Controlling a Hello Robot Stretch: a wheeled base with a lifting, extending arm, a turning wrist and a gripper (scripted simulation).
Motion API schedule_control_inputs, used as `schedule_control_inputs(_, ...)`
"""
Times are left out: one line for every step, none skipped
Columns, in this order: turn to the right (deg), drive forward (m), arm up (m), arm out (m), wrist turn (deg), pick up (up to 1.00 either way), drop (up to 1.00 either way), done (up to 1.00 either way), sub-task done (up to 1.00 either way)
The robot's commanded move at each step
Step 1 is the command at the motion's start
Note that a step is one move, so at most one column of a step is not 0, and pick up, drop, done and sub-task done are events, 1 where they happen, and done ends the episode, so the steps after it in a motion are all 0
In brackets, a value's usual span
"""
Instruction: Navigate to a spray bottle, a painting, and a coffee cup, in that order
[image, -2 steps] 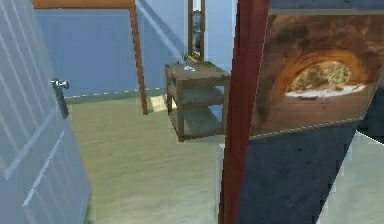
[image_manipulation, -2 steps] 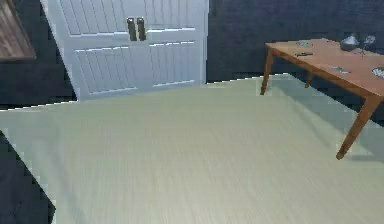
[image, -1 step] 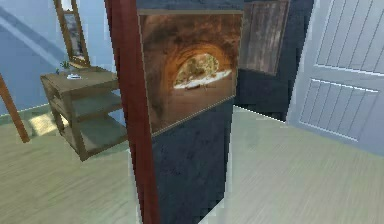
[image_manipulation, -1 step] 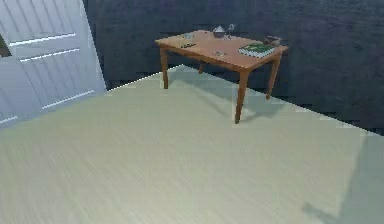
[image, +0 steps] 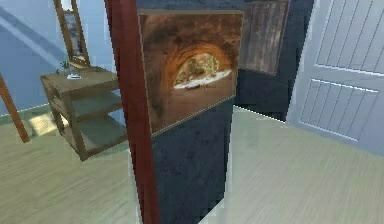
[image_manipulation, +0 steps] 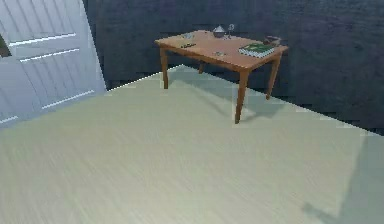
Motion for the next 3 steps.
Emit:
schedule_control_inputs(-45.0,0.00,0.00,0.00,0.0,0.00,0.00,0.00,0.00)
schedule_control_inputs(-45.0,0.00,0.00,0.00,0.0,0.00,0.00,0.00,0.00)
schedule_control_inputs(-45.0,0.00,0.00,0.00,0.0,0.00,0.00,0.00,0.00)
